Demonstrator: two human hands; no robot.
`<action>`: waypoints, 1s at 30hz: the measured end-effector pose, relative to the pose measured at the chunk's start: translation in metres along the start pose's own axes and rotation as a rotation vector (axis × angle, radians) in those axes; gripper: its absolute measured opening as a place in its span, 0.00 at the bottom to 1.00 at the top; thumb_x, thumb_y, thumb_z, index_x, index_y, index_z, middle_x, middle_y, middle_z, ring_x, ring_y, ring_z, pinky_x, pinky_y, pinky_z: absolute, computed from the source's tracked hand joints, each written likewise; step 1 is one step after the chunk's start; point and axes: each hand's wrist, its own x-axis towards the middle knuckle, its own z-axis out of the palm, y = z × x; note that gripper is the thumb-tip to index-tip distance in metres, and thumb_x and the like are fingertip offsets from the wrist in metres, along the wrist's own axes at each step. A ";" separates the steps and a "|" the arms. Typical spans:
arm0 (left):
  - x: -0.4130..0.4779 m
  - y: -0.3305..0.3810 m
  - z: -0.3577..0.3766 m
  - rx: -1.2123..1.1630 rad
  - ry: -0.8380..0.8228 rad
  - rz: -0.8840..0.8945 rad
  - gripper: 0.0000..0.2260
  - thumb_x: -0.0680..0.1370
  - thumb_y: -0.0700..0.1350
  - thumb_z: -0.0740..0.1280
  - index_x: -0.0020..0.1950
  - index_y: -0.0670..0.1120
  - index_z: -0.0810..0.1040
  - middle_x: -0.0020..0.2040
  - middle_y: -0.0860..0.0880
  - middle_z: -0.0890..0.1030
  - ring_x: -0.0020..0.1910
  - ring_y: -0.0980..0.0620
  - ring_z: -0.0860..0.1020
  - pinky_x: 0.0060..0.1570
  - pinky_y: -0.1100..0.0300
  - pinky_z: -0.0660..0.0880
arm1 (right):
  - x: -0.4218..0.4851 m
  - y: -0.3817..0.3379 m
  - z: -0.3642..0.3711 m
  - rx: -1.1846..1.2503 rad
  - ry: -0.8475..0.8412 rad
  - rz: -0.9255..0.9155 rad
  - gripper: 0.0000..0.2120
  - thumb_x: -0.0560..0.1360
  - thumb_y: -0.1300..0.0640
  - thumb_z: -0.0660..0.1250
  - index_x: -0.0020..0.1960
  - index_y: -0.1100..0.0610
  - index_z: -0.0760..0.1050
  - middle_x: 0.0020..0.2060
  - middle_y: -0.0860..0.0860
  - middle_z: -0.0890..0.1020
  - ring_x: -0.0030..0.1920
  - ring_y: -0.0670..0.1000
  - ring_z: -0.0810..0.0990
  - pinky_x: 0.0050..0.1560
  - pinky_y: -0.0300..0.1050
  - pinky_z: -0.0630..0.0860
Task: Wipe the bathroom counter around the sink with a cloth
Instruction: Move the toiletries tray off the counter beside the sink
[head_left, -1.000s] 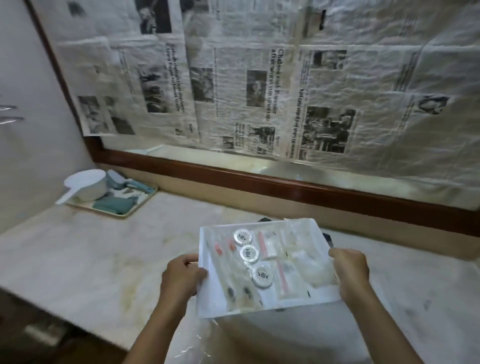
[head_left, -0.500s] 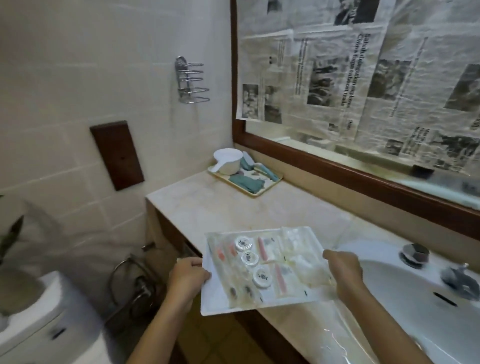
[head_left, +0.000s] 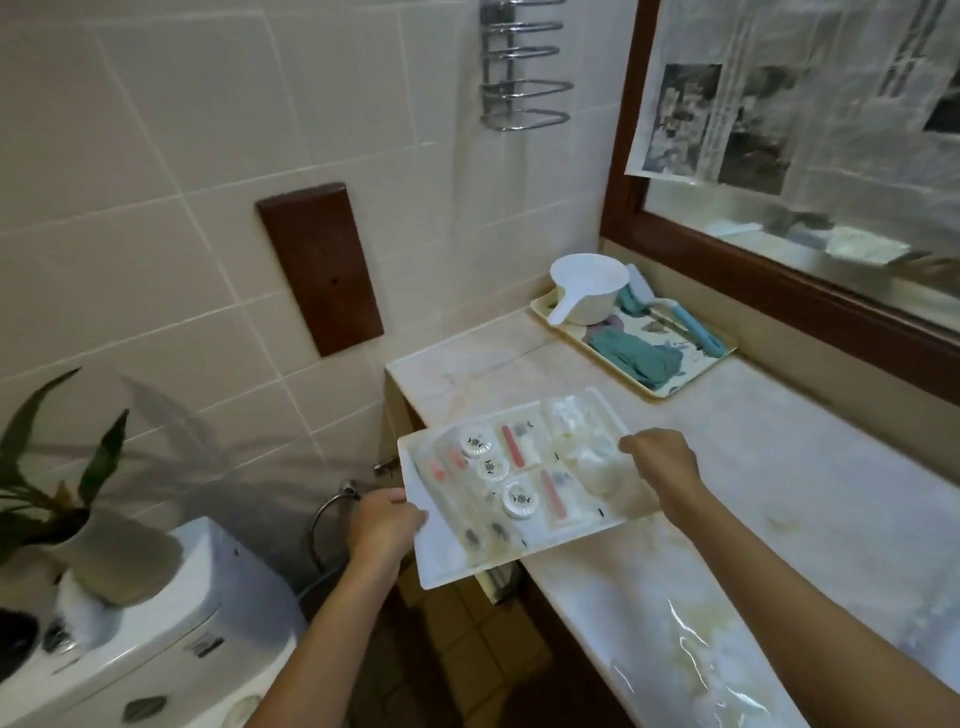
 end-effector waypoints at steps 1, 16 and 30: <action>0.011 0.003 0.000 -0.004 0.018 -0.015 0.13 0.75 0.34 0.67 0.38 0.51 0.76 0.42 0.48 0.82 0.42 0.45 0.82 0.47 0.47 0.81 | 0.010 -0.007 0.010 -0.017 -0.022 -0.009 0.16 0.71 0.59 0.66 0.53 0.70 0.76 0.44 0.65 0.79 0.40 0.58 0.74 0.41 0.49 0.69; 0.192 0.050 0.032 -0.050 -0.027 -0.146 0.11 0.71 0.35 0.66 0.33 0.48 0.75 0.35 0.48 0.81 0.38 0.43 0.81 0.46 0.43 0.81 | 0.181 -0.085 0.142 -0.299 -0.065 0.014 0.12 0.67 0.52 0.64 0.47 0.58 0.75 0.49 0.57 0.78 0.51 0.59 0.76 0.47 0.50 0.74; 0.269 0.062 0.047 -0.082 -0.009 -0.109 0.05 0.65 0.34 0.68 0.41 0.38 0.78 0.35 0.42 0.84 0.33 0.45 0.81 0.42 0.39 0.79 | 0.231 -0.121 0.209 -0.479 0.045 -0.045 0.18 0.67 0.51 0.63 0.56 0.55 0.71 0.54 0.53 0.76 0.55 0.57 0.74 0.56 0.51 0.70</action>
